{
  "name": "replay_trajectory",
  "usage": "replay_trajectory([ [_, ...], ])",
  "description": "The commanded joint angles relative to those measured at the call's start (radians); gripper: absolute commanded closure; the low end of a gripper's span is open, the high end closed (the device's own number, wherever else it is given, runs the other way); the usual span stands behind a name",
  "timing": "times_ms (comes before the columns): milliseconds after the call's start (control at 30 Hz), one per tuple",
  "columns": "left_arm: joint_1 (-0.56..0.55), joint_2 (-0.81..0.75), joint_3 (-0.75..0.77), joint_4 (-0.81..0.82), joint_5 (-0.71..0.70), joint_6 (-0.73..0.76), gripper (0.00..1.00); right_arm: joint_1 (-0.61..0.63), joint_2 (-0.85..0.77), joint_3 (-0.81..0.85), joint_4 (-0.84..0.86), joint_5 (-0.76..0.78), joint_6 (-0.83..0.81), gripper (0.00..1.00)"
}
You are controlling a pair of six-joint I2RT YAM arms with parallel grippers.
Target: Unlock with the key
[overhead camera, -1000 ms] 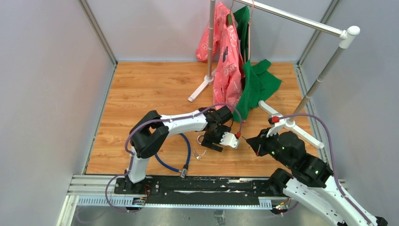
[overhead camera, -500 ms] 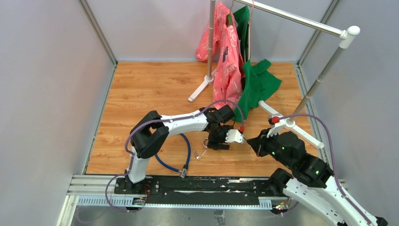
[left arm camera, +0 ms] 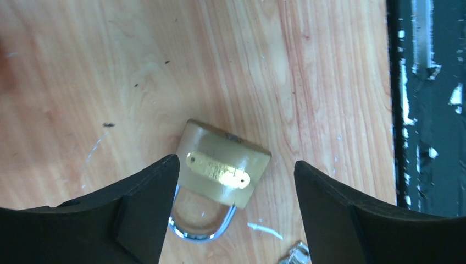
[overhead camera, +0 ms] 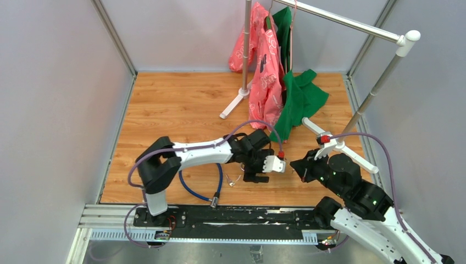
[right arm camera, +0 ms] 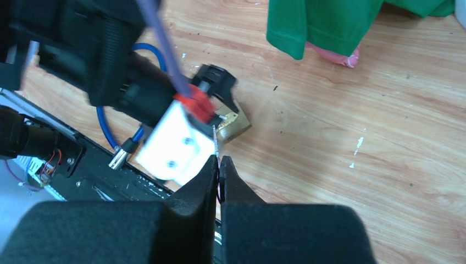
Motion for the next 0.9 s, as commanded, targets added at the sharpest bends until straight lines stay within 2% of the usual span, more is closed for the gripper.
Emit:
replay_trajectory([
  [0,0.052,-0.15,-0.083,0.116,0.104,0.083,0.18,-0.011,0.008,0.034,-0.031,0.016,-0.021,1.0],
  [133,0.105,-0.187,-0.124,0.085,0.172,0.256,0.18,-0.011,0.013,0.031,-0.029,0.005,-0.008,1.0],
  [300,0.112,-0.118,-0.068,-0.018,0.143,0.389,0.19,-0.011,0.014,0.031,-0.029,0.0,0.006,1.0],
  [633,0.112,-0.016,-0.055,-0.045,0.122,0.461,0.19,-0.011,0.012,0.048,-0.051,-0.003,0.009,1.0],
  [867,0.099,0.005,-0.042,-0.027,0.113,0.439,0.19,-0.011,0.026,0.045,-0.043,-0.008,0.013,1.0],
])
